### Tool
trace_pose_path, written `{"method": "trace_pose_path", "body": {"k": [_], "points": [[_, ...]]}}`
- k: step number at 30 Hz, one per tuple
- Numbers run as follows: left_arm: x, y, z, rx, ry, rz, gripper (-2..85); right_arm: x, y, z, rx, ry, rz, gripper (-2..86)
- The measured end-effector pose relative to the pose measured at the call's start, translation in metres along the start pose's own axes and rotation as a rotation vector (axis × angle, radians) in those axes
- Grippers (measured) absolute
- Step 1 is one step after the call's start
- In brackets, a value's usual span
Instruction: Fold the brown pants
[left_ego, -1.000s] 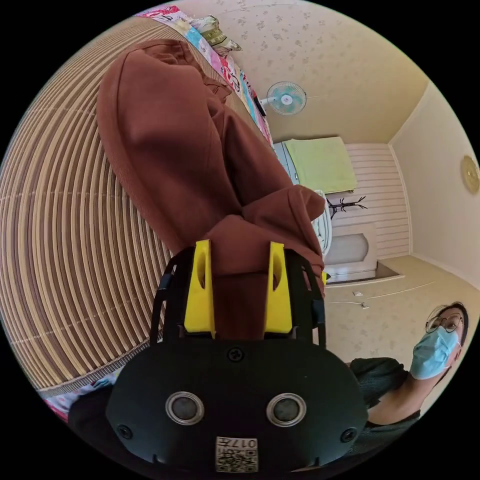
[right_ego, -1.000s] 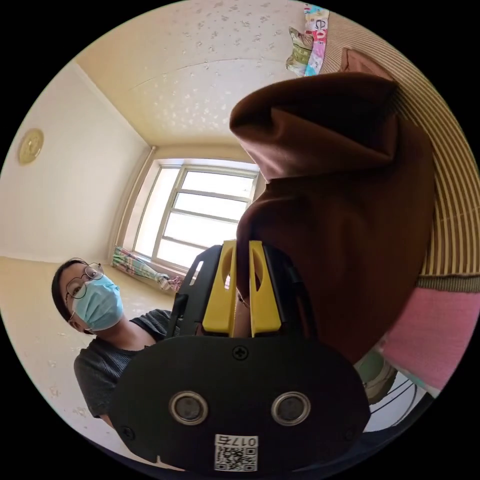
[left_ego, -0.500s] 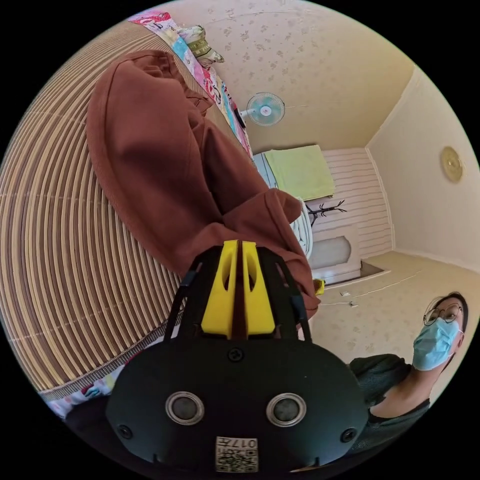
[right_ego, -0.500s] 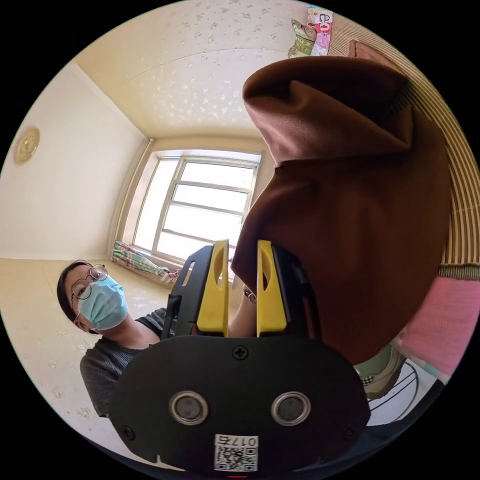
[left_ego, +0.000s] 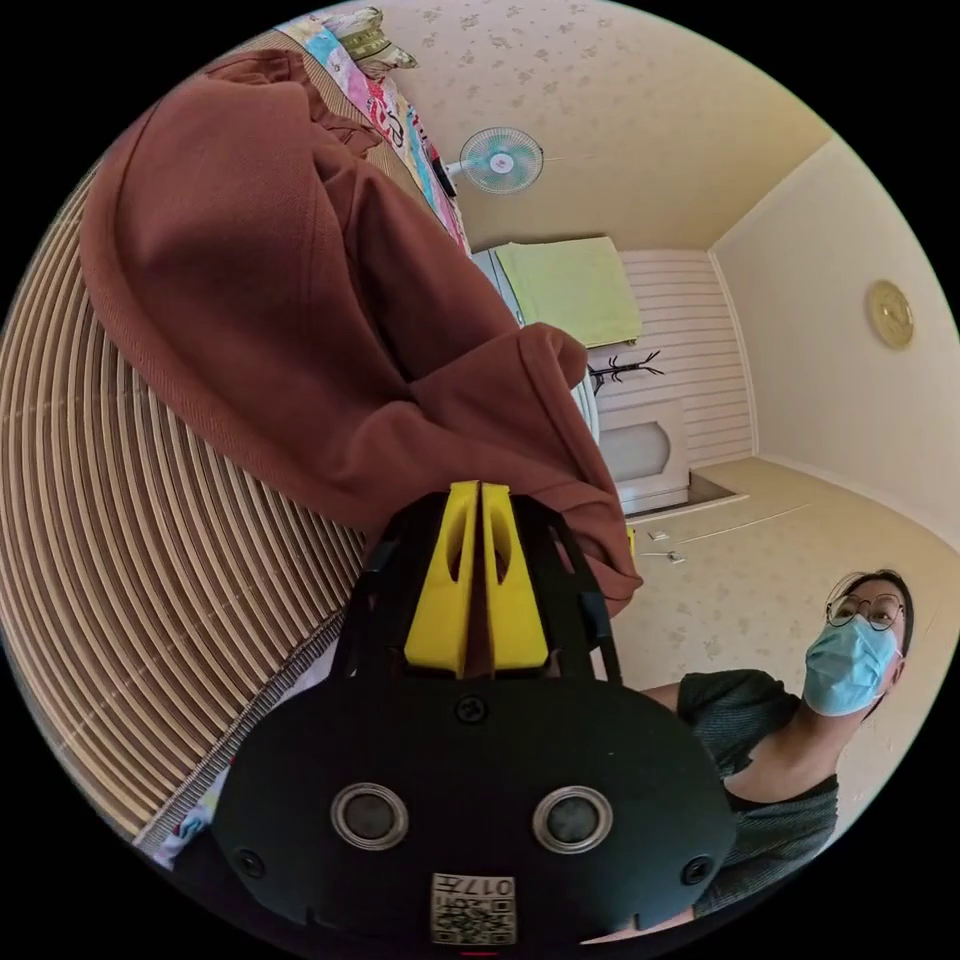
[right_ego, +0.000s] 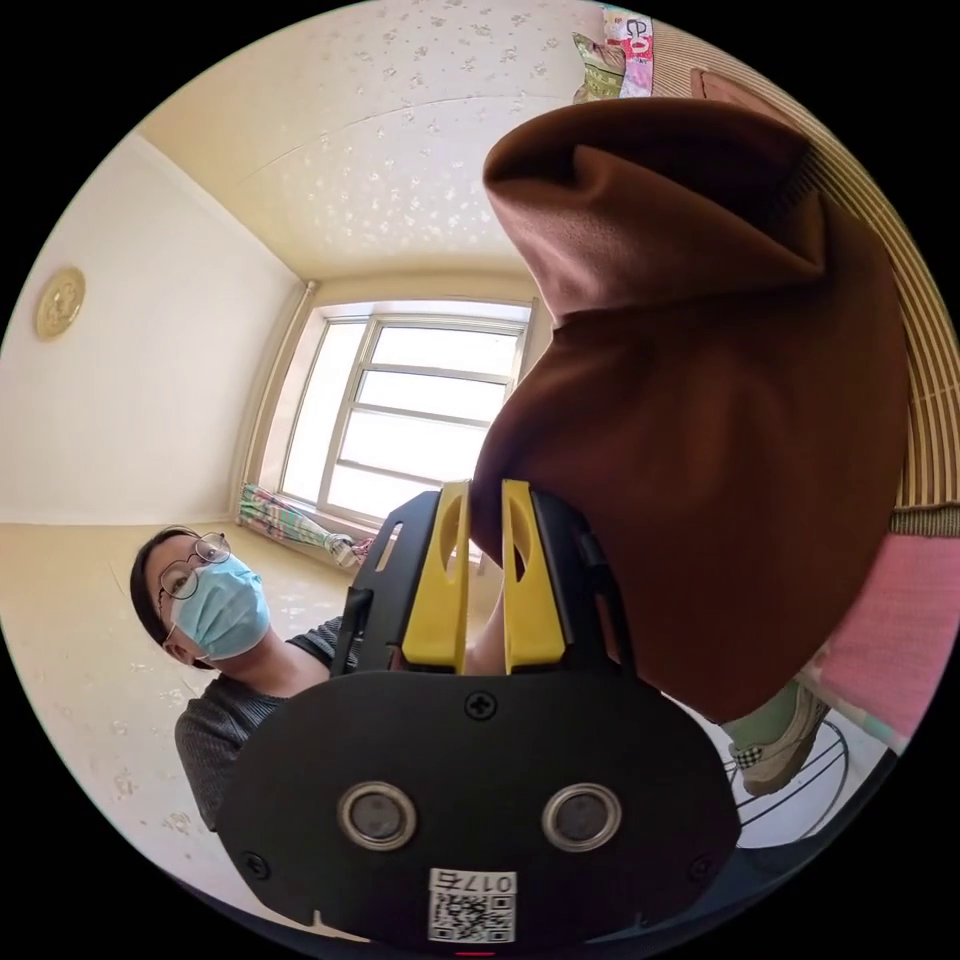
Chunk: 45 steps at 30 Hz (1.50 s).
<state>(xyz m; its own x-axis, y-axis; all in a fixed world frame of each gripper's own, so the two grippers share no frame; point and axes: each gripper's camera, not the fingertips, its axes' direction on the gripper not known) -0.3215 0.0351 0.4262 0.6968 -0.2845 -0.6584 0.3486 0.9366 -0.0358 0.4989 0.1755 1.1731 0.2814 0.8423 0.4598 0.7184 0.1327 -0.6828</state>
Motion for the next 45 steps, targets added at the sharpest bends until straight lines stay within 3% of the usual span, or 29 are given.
{"method": "trace_pose_path", "body": {"k": [9, 12, 16, 24, 31, 34, 36, 38, 45], "points": [[0.033, 0.018, -0.039, 0.268, -0.061, 0.103, -0.8, -0.025, 0.011, -0.048, 0.084, 0.093, -0.015, 2.4], [0.045, 0.022, -0.044, 0.307, -0.185, 0.096, 0.2, -0.029, 0.016, -0.057, 0.101, 0.12, -0.011, 2.4], [0.042, 0.01, -0.02, 0.155, -0.392, -0.051, 14.9, -0.022, 0.018, -0.048, 0.081, 0.079, 0.007, 2.6], [0.036, 0.019, -0.021, 0.26, -0.371, -0.119, 17.1, -0.004, 0.019, -0.009, -0.018, 0.038, 0.052, 2.7], [0.041, -0.008, -0.038, 0.043, -0.388, -0.108, 22.1, -0.004, 0.024, -0.005, -0.027, 0.048, 0.074, 2.8], [0.043, -0.011, -0.034, -0.05, -0.525, -0.128, 21.2, -0.005, 0.028, -0.005, -0.025, 0.063, 0.082, 2.7], [0.036, -0.012, -0.032, -0.052, -0.48, -0.143, 21.0, -0.005, 0.029, -0.003, -0.024, 0.067, 0.081, 2.7], [0.016, -0.012, -0.026, -0.062, -0.225, -0.171, 21.5, -0.004, 0.03, 0.001, -0.027, 0.063, 0.081, 2.6], [-0.014, -0.005, -0.013, 0.005, 0.051, -0.255, 20.7, 0.002, 0.034, 0.029, -0.043, 0.046, 0.084, 2.5]]}}
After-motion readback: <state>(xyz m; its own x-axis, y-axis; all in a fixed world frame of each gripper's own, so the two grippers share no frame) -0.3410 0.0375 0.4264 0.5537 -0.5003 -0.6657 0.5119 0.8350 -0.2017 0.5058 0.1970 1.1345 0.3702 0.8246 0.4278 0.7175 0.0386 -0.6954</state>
